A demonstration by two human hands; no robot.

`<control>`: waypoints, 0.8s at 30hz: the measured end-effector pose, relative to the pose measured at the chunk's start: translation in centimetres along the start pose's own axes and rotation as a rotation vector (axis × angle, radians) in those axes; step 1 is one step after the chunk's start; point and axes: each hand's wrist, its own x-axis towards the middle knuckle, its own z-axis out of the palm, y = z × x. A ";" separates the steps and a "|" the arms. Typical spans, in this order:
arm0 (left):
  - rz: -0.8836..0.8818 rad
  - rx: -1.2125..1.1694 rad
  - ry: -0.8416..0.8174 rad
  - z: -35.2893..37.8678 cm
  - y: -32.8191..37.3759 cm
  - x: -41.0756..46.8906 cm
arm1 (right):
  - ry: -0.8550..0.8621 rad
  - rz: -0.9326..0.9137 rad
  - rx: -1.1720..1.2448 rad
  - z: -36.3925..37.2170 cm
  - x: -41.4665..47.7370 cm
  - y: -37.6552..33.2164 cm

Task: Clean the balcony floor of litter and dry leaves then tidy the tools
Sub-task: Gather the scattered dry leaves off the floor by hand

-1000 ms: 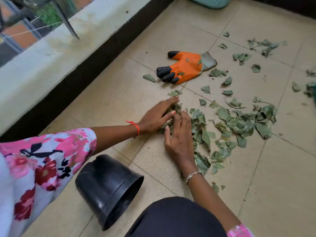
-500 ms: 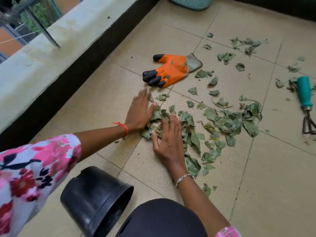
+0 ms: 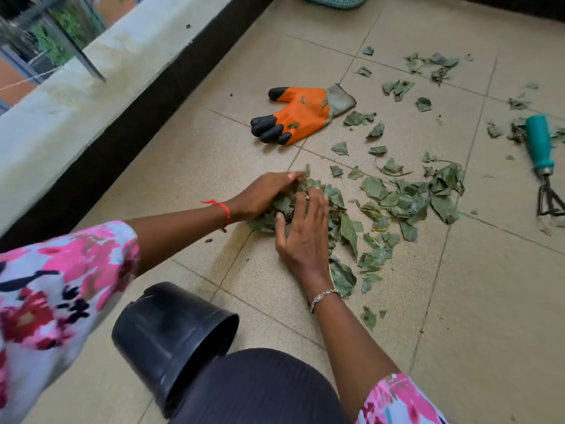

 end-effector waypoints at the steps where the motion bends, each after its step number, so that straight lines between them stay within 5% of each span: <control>1: -0.014 -0.076 0.103 -0.1 0.0 -0.9 | -0.003 0.000 0.006 0.0 0.0 0.0; 4: -0.179 0.022 0.398 0.2 -1.7 -3.2 | 0.010 -0.009 0.009 -0.2 0.0 0.0; 10: -0.723 0.271 0.523 3.3 -3.0 -5.0 | 0.007 -0.015 -0.008 -0.6 0.0 -0.2; 16: -0.678 0.241 0.574 6.3 -1.3 -3.5 | 0.008 0.018 0.015 -0.5 0.1 -0.1; 21: -0.554 0.061 0.796 7.8 0.9 -3.7 | 0.061 0.067 0.020 -0.5 0.5 -0.2; 24: -0.705 0.061 0.907 8.3 1.8 -4.5 | 0.048 0.067 0.048 -0.7 0.4 -0.3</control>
